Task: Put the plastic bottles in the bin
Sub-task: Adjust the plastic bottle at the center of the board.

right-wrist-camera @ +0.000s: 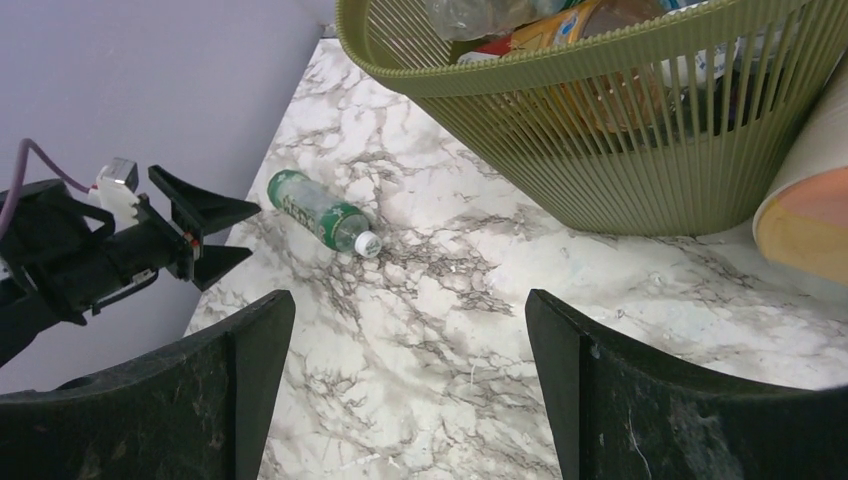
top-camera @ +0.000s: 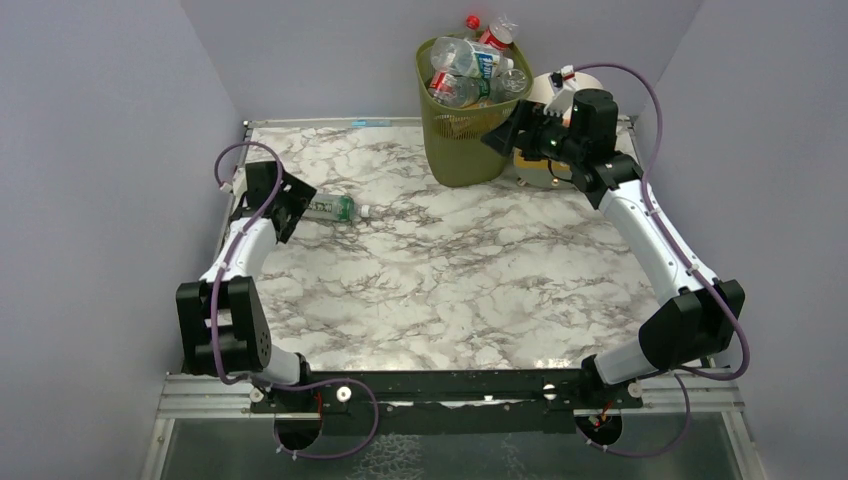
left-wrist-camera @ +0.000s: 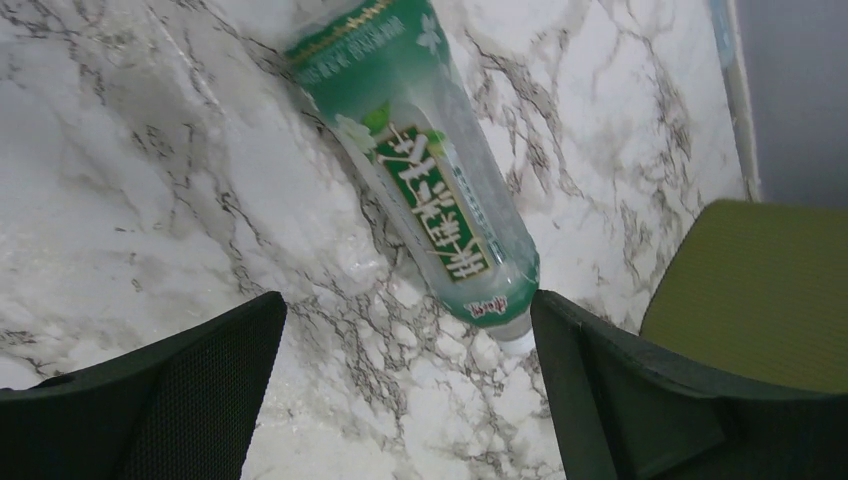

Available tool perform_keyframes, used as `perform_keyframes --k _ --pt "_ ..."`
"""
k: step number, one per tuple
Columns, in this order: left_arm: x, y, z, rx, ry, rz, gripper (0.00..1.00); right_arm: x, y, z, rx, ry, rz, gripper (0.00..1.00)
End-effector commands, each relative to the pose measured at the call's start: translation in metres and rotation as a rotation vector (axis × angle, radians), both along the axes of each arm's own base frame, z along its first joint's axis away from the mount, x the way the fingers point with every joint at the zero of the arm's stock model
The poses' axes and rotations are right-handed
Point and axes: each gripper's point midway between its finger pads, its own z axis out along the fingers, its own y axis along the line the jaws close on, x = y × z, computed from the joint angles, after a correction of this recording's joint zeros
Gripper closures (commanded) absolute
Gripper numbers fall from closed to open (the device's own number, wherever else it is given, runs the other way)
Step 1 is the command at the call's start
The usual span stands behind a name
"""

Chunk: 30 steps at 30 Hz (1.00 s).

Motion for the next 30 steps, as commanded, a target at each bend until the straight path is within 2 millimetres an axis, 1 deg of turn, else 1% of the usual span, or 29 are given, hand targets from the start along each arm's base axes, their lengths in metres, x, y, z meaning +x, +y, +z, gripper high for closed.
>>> perform_keyframes --k 1,6,12,14,18,20,22,25,30 --pt "0.006 0.025 -0.009 -0.018 0.059 0.12 0.01 -0.014 0.009 0.013 0.029 -0.04 0.066 0.11" --pt "0.015 0.036 -0.02 -0.031 0.099 0.182 0.01 -0.016 0.01 0.009 0.03 -0.03 0.082 0.11" --pt "0.035 0.045 -0.032 -0.007 0.126 0.204 0.01 -0.019 0.011 0.005 0.029 -0.018 0.091 0.11" --pt "0.04 0.048 -0.041 0.001 0.148 0.205 0.01 -0.019 0.011 0.004 0.028 -0.015 0.091 0.11" --pt "0.051 0.049 -0.053 0.009 0.174 0.189 0.01 -0.019 0.012 0.002 0.025 -0.007 0.095 0.11" --pt "0.059 0.045 -0.058 -0.002 0.182 0.145 0.05 -0.018 0.012 0.0 0.022 -0.004 0.097 0.11" --pt "0.06 0.039 -0.065 -0.013 0.194 0.11 0.1 -0.018 0.013 -0.001 0.019 -0.001 0.097 0.11" --pt "0.062 0.029 -0.066 0.007 0.19 0.061 0.14 -0.017 0.014 -0.003 0.017 0.003 0.1 0.11" --pt "0.066 -0.004 -0.063 0.048 0.18 -0.046 0.16 -0.018 0.016 -0.005 0.019 0.011 0.106 0.11"
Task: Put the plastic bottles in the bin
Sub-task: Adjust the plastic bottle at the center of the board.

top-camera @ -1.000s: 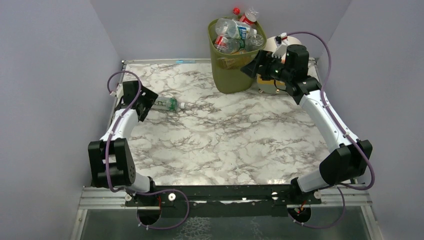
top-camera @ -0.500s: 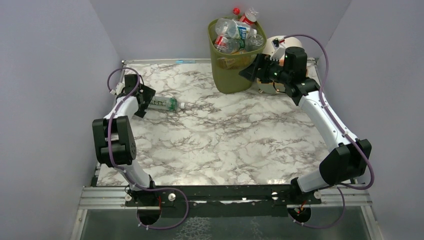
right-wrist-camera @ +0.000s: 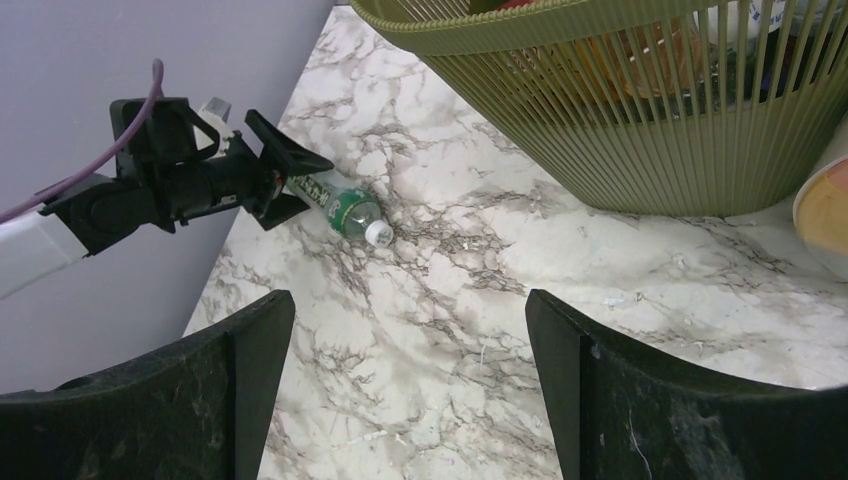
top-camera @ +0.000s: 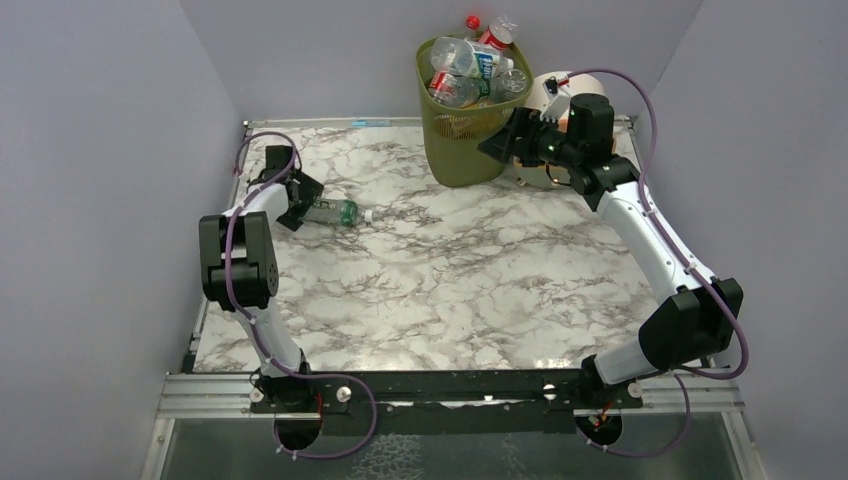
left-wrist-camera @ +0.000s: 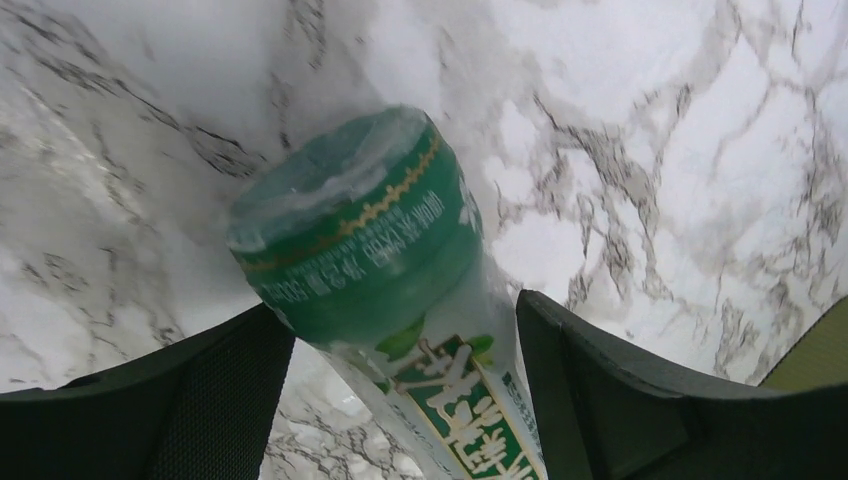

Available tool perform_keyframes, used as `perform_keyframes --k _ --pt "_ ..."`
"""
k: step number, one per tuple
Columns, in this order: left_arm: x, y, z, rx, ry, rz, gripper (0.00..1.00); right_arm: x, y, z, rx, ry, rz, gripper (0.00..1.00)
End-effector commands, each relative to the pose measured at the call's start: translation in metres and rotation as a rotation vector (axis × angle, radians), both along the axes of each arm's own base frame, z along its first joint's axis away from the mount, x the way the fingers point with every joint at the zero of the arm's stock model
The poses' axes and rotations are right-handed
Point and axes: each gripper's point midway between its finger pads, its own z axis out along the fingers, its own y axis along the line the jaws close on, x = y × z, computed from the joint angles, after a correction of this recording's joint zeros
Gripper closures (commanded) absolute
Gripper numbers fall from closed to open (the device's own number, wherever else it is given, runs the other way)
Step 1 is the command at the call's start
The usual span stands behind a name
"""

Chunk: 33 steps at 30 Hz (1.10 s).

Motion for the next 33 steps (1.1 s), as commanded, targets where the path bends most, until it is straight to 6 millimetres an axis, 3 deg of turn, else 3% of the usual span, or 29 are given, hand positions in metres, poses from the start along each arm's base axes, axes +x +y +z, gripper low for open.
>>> perform_keyframes --k 1,8,14,19,24,29,33 --pt "0.011 -0.036 0.012 0.033 -0.032 -0.144 0.16 -0.009 0.006 0.009 0.012 -0.025 0.041 0.11" --pt "0.006 -0.087 0.014 0.065 -0.035 -0.284 0.18 -0.014 0.004 0.007 0.006 -0.021 0.036 0.11" --pt "-0.011 -0.133 -0.001 0.067 -0.015 -0.388 0.18 -0.018 0.005 0.005 0.01 -0.014 0.04 0.11" --pt "-0.026 -0.159 -0.012 0.069 0.006 -0.446 0.21 -0.021 0.004 0.003 0.01 -0.012 0.037 0.11" --pt "-0.036 -0.174 -0.015 0.093 0.011 -0.485 0.26 -0.024 0.003 0.004 0.011 -0.012 0.038 0.11" --pt "-0.04 -0.175 -0.017 0.104 0.011 -0.497 0.38 -0.025 0.003 0.001 0.013 -0.009 0.038 0.11" --pt "-0.041 -0.176 -0.018 0.102 0.013 -0.497 0.41 -0.027 0.002 0.001 0.014 -0.009 0.037 0.11"
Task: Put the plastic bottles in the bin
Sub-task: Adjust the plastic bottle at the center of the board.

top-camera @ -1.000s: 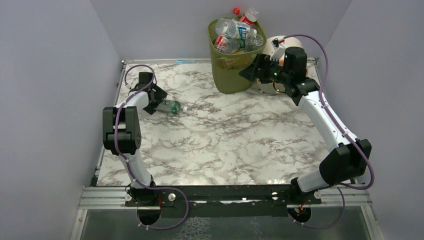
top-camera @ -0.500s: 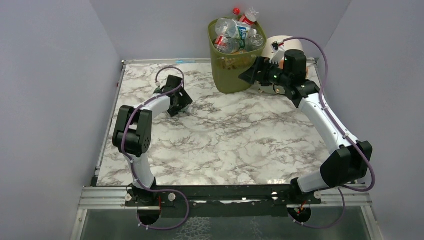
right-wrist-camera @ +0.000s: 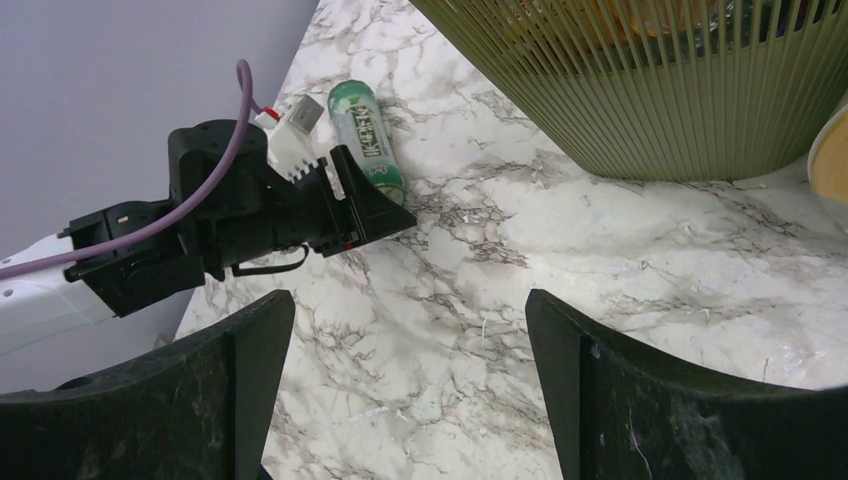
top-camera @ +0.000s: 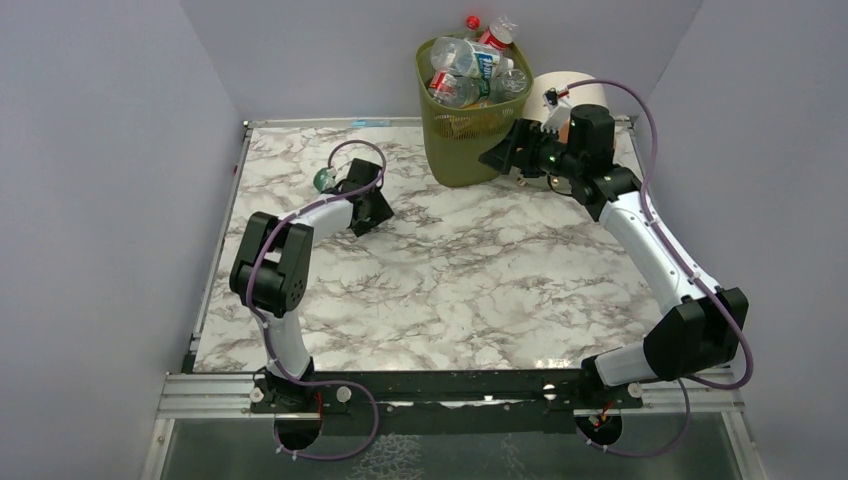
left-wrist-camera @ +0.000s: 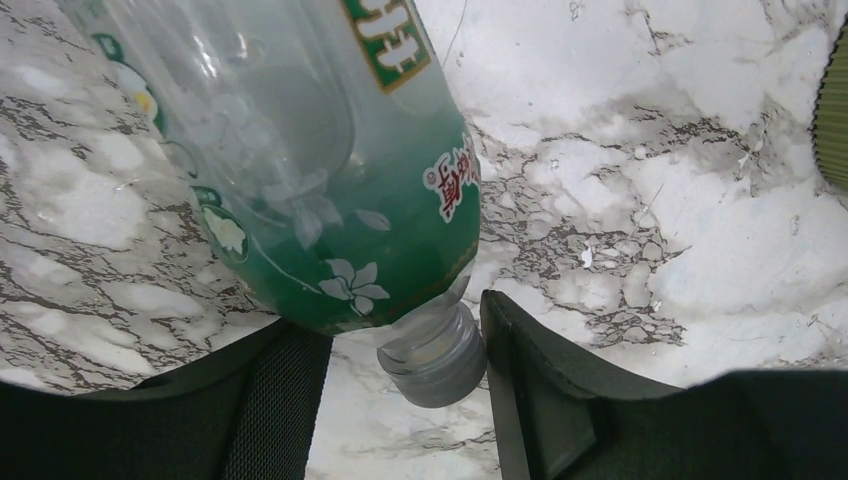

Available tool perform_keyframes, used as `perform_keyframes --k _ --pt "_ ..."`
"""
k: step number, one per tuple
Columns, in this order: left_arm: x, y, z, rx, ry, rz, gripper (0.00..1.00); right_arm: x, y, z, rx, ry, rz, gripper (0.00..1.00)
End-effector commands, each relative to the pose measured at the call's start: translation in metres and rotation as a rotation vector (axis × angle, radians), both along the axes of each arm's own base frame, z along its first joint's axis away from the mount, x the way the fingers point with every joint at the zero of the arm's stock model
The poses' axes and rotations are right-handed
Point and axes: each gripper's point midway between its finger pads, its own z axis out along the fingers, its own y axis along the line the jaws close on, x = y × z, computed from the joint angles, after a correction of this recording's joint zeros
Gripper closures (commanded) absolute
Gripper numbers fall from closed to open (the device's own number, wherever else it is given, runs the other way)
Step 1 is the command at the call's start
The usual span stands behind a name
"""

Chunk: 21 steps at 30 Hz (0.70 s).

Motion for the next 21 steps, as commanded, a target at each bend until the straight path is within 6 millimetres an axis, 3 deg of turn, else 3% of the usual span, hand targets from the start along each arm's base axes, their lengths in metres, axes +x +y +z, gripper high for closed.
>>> perform_keyframes --k 1,12,21 --pt "-0.007 0.004 -0.002 0.022 0.002 0.0 0.46 -0.01 0.004 0.013 0.019 -0.031 0.028 0.11" --pt "-0.004 -0.003 0.002 0.014 -0.017 -0.019 0.75 -0.009 0.005 0.009 0.02 -0.023 0.03 0.11" --pt "-0.024 -0.025 -0.003 -0.012 0.01 -0.066 0.76 -0.011 0.006 0.009 0.02 -0.019 0.034 0.11"
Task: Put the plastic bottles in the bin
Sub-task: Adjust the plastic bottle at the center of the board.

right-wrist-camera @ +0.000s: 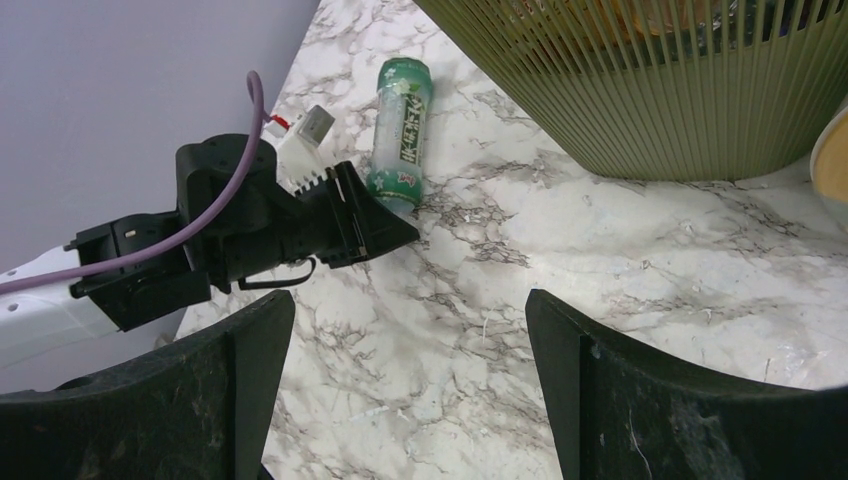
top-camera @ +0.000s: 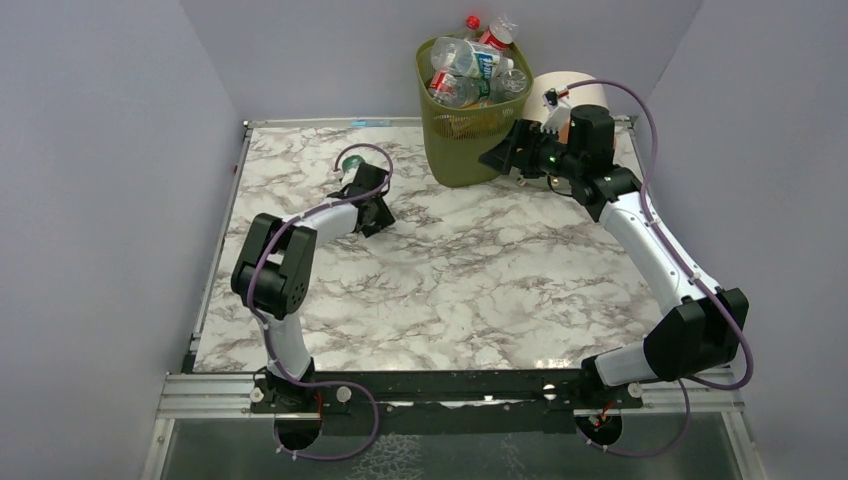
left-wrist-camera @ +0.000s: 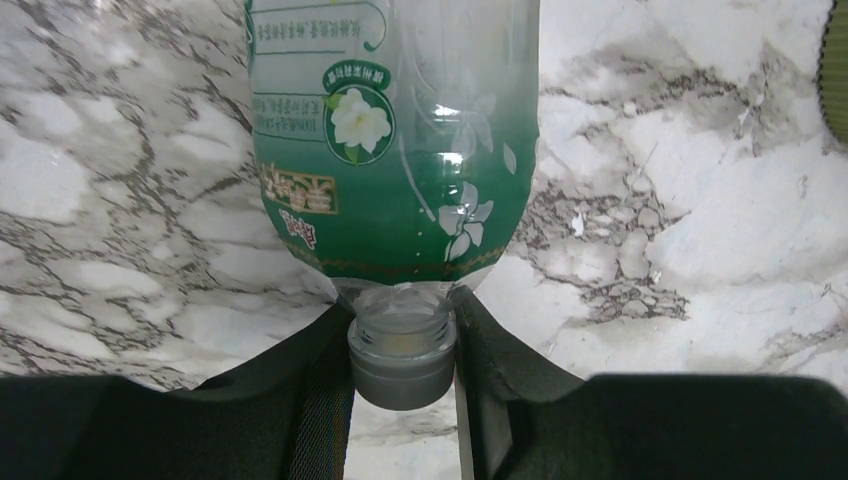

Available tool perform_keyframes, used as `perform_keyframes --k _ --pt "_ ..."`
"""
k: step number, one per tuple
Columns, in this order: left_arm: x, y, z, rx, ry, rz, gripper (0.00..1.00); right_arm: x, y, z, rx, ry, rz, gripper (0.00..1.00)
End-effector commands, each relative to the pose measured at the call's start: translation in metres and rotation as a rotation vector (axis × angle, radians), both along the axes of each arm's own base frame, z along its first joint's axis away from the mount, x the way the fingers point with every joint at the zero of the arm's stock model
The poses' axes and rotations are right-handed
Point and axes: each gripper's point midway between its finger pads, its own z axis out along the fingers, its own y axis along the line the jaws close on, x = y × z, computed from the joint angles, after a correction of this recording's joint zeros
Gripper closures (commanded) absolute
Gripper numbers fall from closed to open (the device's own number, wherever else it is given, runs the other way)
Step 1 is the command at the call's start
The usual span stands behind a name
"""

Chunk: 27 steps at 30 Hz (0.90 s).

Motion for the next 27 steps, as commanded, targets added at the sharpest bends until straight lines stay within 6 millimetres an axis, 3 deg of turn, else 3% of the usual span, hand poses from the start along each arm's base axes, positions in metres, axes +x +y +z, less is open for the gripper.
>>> perform_keyframes --k 1,16,22,24,27 --pt "-0.022 -0.019 0.0 -0.015 0.015 -0.048 0.76 -0.01 0.006 0.009 0.019 -0.02 0.034 0.11" --pt "-0.112 -0.11 -0.005 -0.024 0.047 -0.301 0.76 -0.012 0.008 -0.001 0.011 -0.003 0.04 0.11" --pt "-0.128 -0.137 0.0 0.006 0.014 -0.417 0.75 -0.012 0.007 -0.008 -0.002 0.011 0.036 0.11" --pt "-0.128 -0.143 0.002 0.017 0.001 -0.455 0.71 -0.011 0.006 -0.01 -0.008 0.013 0.033 0.11" --pt "-0.127 -0.149 0.01 0.032 -0.034 -0.5 0.53 -0.009 0.004 -0.01 -0.021 0.012 0.024 0.11"
